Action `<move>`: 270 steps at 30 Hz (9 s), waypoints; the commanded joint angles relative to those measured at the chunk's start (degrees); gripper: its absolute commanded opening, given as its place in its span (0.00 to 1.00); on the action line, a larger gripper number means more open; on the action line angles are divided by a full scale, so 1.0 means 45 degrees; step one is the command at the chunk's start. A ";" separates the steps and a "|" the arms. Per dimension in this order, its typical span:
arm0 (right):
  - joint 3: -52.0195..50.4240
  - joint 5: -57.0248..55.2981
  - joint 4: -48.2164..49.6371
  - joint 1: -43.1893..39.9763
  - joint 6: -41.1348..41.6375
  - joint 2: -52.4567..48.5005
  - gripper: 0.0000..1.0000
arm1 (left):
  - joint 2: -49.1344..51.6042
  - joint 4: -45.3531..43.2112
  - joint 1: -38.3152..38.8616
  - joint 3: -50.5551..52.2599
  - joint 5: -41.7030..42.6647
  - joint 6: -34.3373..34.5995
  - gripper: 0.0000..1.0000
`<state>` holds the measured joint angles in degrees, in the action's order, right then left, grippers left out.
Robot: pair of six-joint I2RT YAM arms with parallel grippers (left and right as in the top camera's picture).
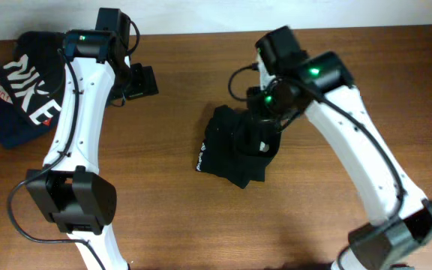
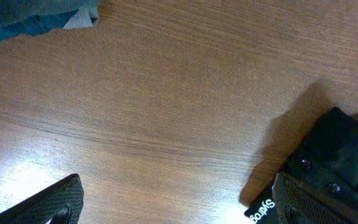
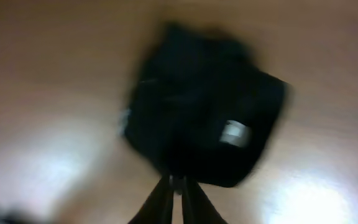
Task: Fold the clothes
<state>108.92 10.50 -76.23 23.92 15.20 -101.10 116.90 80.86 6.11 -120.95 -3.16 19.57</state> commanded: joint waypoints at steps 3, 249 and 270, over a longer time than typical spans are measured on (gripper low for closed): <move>-0.0651 0.3468 0.0442 0.0189 -0.2302 -0.0753 0.05 | 0.0092 0.0058 0.0029 0.0049 -0.0729 0.0738 0.97; -0.3857 0.7805 -0.1069 -0.7844 -0.6003 -0.1967 0.99 | 0.1928 -1.2862 0.2803 1.0618 1.1259 -0.1744 0.96; -0.3857 0.7635 -0.1350 -0.7834 -0.6003 -0.1967 0.99 | 0.2045 -1.6742 0.3920 1.0550 0.8966 -0.0996 0.00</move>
<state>91.26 45.87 -82.11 -10.85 -10.94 -110.15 124.09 7.25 23.73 -74.04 42.13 15.27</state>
